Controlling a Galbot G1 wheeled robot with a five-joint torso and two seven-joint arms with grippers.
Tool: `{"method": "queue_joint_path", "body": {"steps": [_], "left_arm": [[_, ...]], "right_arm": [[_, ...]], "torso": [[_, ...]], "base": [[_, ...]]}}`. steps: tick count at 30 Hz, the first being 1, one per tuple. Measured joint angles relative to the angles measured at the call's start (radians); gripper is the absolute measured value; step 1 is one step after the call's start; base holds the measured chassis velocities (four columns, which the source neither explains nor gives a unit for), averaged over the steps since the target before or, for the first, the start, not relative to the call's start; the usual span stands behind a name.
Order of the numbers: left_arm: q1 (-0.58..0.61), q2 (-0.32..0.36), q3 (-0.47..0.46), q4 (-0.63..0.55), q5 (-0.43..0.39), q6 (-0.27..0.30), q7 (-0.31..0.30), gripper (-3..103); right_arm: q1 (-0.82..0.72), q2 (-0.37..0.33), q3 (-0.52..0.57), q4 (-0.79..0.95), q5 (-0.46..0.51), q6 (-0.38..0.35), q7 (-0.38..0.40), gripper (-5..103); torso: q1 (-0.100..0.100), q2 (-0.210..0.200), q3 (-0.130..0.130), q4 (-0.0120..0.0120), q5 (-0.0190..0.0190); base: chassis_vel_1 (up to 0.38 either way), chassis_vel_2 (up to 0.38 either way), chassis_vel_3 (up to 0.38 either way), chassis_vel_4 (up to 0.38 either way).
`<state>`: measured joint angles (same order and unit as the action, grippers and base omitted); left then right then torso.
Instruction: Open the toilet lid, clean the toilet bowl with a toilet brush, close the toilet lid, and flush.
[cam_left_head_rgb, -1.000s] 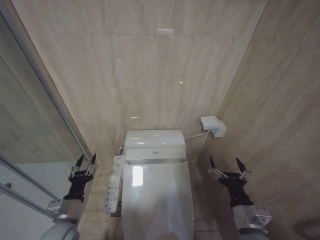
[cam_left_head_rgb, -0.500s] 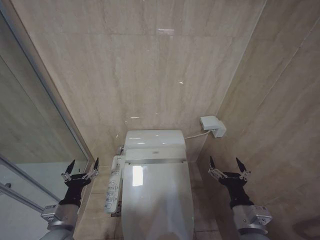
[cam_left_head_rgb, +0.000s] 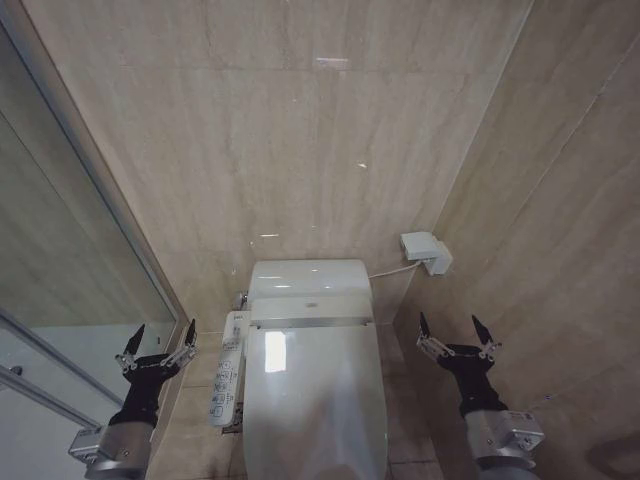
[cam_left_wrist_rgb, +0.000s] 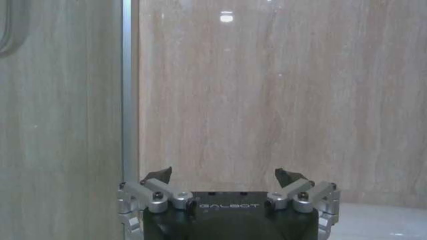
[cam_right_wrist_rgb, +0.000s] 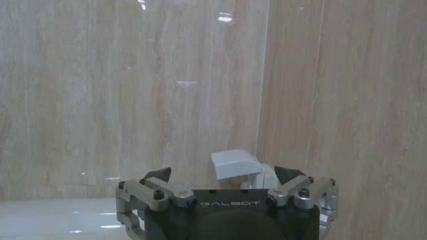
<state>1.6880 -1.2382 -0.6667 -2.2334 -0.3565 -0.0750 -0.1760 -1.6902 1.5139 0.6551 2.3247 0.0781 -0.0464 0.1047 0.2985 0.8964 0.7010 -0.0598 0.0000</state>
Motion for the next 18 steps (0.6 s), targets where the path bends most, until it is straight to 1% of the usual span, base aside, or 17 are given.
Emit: {"method": "queue_joint_path", "body": {"steps": [3,5,7,11,18], "left_arm": [[0.01,-0.001,-0.001,-0.014,0.0,0.014,-0.002,100],[0.021,-0.003,-0.003,-0.024,0.014,0.03,0.006,100],[0.03,-0.006,-0.003,-0.032,0.031,0.032,0.009,100],[0.041,-0.015,-0.008,-0.04,0.045,0.032,0.006,100],[0.06,-0.038,-0.043,-0.057,0.051,0.008,0.014,100]], "right_arm": [[0.0,0.0,0.0,0.0,0.0,0.0,0.0,100],[0.0,0.0,0.0,0.0,0.0,0.0,0.0,100],[0.0,0.0,0.0,0.0,0.0,0.0,0.0,100],[0.0,0.0,0.0,0.0,0.0,0.0,0.0,100],[0.0,0.0,0.0,0.0,0.0,0.0,0.0,100]], "torso": [[0.0,0.0,0.0,0.0,0.0],[0.0,0.0,0.0,0.0,0.0],[0.0,0.0,0.0,0.0,0.0],[0.0,0.0,0.0,-0.0001,0.0],[0.0,0.0,0.0,0.0001,0.0]], "base": [[0.0,0.0,0.0,0.0],[0.0,0.0,0.0,0.0],[0.0,0.0,0.0,0.0],[0.0,0.0,0.0,0.0],[0.0,0.0,0.0,0.0]]}}
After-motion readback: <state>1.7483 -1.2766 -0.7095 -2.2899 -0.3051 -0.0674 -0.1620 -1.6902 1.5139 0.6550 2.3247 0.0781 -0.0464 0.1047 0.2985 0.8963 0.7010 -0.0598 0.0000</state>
